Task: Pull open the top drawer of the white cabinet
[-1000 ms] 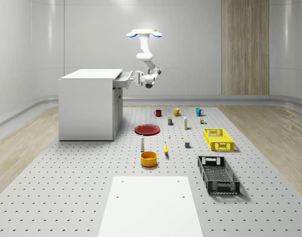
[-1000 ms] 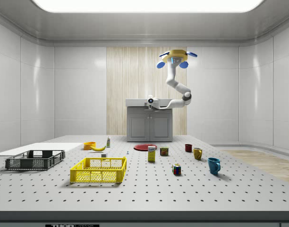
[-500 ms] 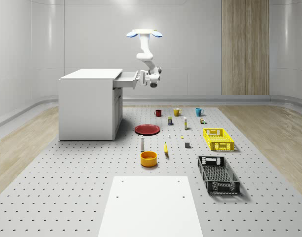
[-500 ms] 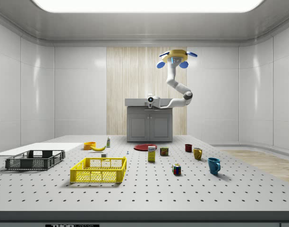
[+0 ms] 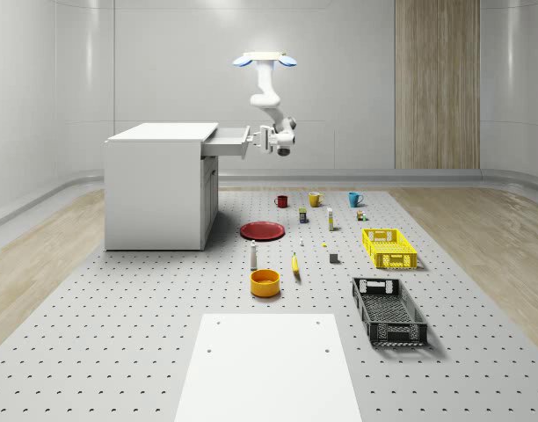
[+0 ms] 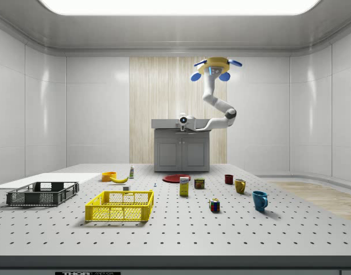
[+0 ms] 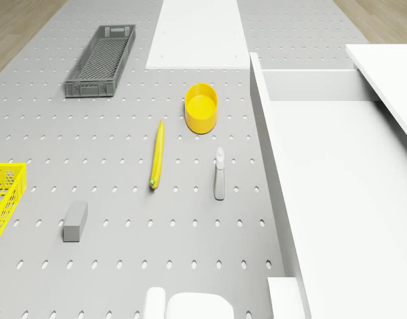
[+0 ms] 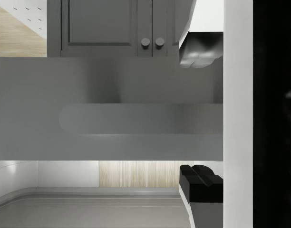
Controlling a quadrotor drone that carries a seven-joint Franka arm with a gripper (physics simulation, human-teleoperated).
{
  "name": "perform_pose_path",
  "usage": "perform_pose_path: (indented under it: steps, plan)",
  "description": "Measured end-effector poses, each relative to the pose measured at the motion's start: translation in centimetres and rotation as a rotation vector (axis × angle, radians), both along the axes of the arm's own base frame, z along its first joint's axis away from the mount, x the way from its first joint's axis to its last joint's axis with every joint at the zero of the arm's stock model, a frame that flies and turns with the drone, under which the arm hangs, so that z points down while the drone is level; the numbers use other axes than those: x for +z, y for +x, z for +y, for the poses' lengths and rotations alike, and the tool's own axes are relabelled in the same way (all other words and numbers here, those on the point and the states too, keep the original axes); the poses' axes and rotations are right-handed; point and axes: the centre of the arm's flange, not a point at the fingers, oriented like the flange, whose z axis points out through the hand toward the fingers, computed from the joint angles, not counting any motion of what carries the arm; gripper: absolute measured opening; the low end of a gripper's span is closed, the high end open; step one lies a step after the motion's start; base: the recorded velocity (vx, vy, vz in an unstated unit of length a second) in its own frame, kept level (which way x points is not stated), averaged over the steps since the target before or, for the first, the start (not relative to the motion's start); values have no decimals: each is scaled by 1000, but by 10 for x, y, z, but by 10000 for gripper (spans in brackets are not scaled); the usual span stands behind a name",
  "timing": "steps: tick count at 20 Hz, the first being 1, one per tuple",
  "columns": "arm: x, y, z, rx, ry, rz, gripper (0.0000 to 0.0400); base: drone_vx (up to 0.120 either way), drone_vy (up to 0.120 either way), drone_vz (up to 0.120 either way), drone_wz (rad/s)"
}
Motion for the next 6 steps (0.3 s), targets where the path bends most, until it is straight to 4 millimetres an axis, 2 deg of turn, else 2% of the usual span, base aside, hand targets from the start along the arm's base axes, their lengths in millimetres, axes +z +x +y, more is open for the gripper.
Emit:
perform_pose_path:
  steps: [2, 3, 6]
  plan:
    - [0, 0, -1, 0, 1, 0, 303, 0, 120, 0, 0]
    - [0, 0, -1, 0, 1, 0, 304, 0, 40, 0, 0]
    - [0, 0, -1, -1, 1, -1, 304, 0, 0, 0, 0]
